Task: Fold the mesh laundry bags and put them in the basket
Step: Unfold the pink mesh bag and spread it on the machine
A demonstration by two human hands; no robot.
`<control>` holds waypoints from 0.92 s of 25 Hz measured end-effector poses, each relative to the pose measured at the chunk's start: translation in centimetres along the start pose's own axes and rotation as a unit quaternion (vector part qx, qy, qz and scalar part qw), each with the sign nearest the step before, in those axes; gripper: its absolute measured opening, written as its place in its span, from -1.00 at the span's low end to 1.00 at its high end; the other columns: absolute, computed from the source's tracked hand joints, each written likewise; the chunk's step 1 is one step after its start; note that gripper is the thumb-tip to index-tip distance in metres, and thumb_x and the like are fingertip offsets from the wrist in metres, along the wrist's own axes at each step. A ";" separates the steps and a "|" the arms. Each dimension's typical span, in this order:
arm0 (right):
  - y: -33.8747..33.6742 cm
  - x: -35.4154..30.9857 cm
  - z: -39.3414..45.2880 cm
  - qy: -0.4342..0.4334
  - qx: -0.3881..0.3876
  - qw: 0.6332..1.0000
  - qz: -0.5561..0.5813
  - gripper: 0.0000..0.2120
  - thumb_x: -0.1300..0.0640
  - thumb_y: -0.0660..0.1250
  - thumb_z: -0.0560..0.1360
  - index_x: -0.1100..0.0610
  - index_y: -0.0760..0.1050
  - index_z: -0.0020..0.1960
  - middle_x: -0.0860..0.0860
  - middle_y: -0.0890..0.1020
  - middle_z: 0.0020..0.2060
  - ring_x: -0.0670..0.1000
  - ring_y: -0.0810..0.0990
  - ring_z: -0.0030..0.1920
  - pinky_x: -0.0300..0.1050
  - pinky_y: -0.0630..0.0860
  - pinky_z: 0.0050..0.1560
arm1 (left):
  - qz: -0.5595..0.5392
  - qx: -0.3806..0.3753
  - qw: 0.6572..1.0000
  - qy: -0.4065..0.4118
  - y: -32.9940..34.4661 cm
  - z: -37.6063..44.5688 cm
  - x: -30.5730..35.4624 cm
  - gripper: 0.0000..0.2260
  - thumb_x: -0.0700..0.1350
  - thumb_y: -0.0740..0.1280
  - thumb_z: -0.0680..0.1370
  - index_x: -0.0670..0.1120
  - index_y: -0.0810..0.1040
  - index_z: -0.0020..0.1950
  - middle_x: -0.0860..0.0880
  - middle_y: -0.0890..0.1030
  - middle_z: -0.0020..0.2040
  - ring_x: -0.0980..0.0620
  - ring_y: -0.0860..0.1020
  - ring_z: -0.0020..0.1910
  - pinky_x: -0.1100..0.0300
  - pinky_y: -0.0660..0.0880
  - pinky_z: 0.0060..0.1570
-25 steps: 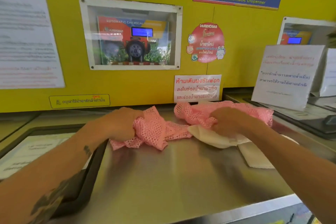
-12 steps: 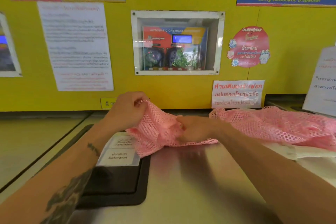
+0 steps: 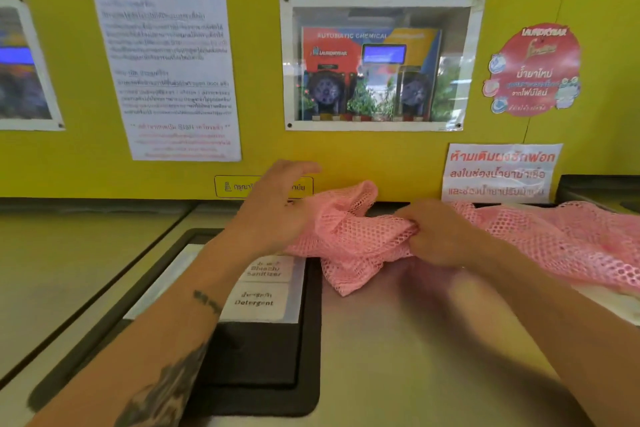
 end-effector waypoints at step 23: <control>-2.0 -2.5 -2.3 -0.003 0.091 0.995 0.027 -0.82 0.20 0.36 0.42 -0.05 0.62 -0.07 -0.08 0.67 -0.10 0.05 0.60 -0.06 -0.01 0.51 -0.03 | 0.255 -0.253 0.928 -0.101 4.5 -2.3 -3.6 -0.66 -0.01 0.24 0.49 0.15 0.41 0.27 0.01 0.52 0.29 -0.10 0.49 0.25 -0.19 0.39 0.29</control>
Point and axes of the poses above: each hand's wrist, its own z-axis towards the middle knuckle, its own y-axis out of the palm, x = y × z, the point moved 7 cm from there along z, towards the middle knuckle
